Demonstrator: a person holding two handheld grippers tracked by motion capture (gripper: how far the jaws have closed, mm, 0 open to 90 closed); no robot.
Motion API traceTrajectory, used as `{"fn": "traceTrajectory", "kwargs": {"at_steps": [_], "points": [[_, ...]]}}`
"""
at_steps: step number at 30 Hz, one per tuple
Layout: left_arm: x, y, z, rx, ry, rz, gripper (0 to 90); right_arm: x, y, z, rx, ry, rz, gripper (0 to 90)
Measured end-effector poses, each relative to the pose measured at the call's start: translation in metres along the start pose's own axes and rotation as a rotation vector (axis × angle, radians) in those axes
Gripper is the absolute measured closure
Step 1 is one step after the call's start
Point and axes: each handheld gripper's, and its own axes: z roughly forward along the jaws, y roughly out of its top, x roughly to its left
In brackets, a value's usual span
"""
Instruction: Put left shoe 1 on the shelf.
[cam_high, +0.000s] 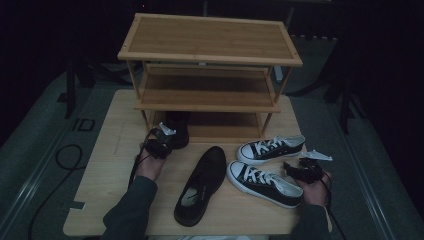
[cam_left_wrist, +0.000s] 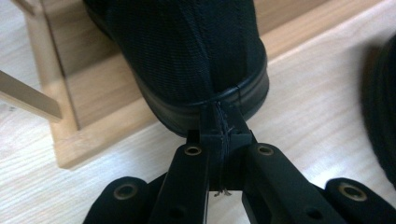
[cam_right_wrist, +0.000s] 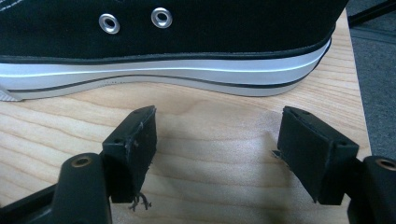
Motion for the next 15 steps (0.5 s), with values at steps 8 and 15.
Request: {"fn": "traceTrajectory", "kwargs": {"at_steps": [8,15], "points": [[0.0,0.005,0.002,0.014,0.039,-0.008,89.5,0.0,0.0,0.0,0.0,0.0,0.0,28.1],[-0.018,-0.001,0.014,0.065,-0.052,0.041,89.3,0.0,0.0,0.0,0.0,0.0,-0.001,28.0]]}}
